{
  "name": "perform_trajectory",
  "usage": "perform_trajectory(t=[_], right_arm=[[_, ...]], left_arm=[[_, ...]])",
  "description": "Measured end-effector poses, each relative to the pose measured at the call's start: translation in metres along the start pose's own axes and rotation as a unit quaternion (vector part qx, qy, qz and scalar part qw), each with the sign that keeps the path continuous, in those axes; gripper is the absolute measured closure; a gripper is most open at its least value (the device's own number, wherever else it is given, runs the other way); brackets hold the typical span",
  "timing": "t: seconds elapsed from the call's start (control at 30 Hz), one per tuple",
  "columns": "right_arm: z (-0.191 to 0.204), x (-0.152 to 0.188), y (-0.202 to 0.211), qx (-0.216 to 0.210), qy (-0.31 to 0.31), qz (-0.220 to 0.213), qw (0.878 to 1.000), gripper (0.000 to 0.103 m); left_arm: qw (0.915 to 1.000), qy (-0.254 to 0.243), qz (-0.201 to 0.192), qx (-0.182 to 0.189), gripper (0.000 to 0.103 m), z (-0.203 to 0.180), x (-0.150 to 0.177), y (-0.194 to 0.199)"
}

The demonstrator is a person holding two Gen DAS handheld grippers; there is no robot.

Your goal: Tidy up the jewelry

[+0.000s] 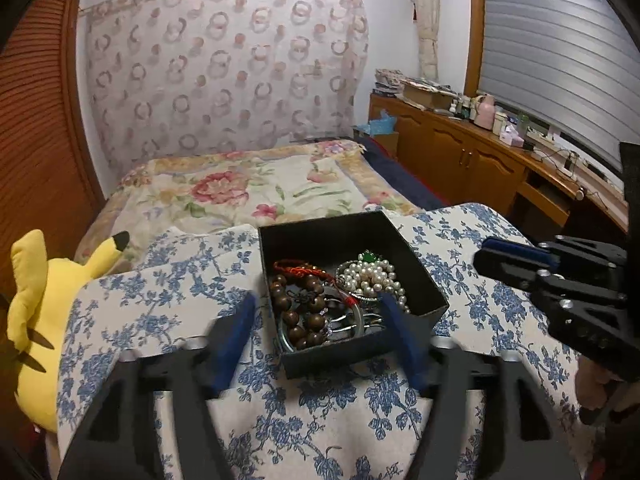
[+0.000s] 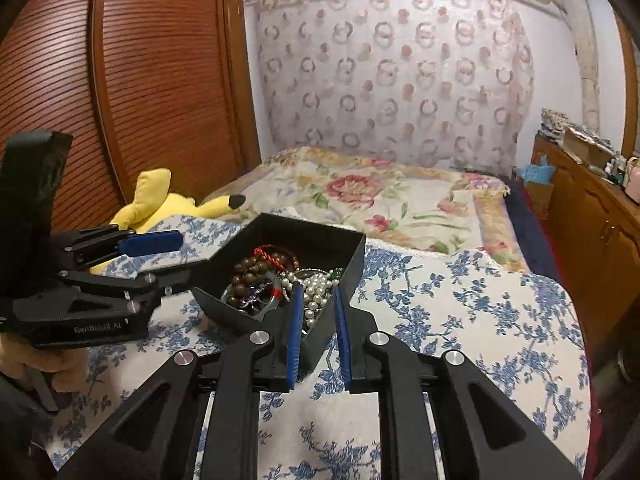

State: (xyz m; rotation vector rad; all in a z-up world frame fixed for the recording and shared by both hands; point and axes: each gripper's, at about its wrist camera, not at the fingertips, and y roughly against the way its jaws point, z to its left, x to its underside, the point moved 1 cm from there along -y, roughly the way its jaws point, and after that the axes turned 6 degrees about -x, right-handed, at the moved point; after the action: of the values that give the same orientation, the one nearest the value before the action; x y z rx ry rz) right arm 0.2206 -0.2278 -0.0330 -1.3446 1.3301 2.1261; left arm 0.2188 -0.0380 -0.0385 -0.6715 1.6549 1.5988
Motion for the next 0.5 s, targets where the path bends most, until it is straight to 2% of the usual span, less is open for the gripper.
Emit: perform_trajectory(t=[0.03,0.1,0.17,0.27,0.37,0.5], right_arm=[[0.002,0.001,0.007,0.003,0.000,-0.007,1.000,0.085],[0.005,0.002,0.018,0.008,-0.002,-0.017,1.000,0.079],[0.007,0.004,0.029,0.006,-0.006,-0.026,1.000,0.067],[0.014,0.007,0.046,0.007,-0.010,-0.041,0.999,0.064],[0.022,0.011,0.058,0.009,-0.009,-0.052,0.999,0.052],[0.030,0.019,0.071,0.009,-0.012,-0.060,0.998,0.046]], left_arm=[[1.0000,-0.002,-0.005,-0.002,0.030,-0.001,0.001,0.004],[0.9998,-0.007,-0.014,-0.008,0.021,-0.002,0.005,0.014],[0.9996,-0.005,-0.025,-0.011,0.015,-0.001,0.009,0.026],[0.9991,0.001,-0.040,-0.013,0.009,-0.001,0.018,0.045],[0.9988,0.012,-0.047,-0.013,0.008,0.000,0.026,0.061],[0.9983,0.018,-0.051,-0.023,0.008,0.002,0.033,0.078]])
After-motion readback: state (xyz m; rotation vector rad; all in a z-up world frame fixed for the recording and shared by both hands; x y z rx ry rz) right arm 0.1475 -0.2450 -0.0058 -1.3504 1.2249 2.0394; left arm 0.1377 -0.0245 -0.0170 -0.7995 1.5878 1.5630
